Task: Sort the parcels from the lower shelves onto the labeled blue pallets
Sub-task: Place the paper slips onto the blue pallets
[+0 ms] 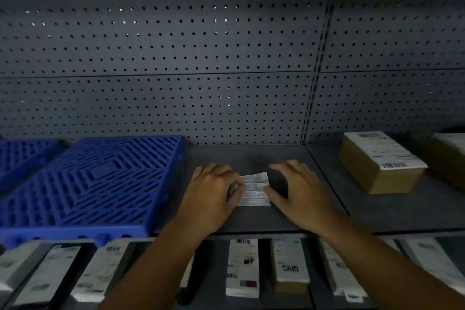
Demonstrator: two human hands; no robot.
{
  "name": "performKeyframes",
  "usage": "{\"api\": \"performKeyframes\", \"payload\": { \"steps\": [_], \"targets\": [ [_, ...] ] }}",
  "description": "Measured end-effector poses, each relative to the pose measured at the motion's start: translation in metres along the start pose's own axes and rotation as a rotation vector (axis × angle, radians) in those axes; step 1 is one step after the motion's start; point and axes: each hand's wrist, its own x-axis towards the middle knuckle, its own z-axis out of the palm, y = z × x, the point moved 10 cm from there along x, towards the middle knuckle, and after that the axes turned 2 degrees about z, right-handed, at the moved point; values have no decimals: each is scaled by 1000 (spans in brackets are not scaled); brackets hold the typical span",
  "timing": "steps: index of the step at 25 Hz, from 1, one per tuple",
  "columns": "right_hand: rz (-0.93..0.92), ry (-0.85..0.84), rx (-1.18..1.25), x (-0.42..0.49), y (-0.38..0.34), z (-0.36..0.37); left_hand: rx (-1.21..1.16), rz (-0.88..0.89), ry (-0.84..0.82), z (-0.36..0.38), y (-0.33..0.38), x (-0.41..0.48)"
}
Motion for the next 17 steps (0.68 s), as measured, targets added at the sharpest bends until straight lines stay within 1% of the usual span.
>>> {"api": "performKeyframes", "payload": {
  "steps": [4,8,15,17],
  "targets": [
    [75,-75,7,9,9,11,-3,-27,21,-1,-6,0],
    [38,-110,51,15,6,17,-13,-33,-7,11,-13,1],
    [31,-102,241,18,5,16,-15,-47,-17,16,-14,0],
    [12,-106,268,18,5,17,-42,-83,-23,16,-16,-1]
  ]
}}
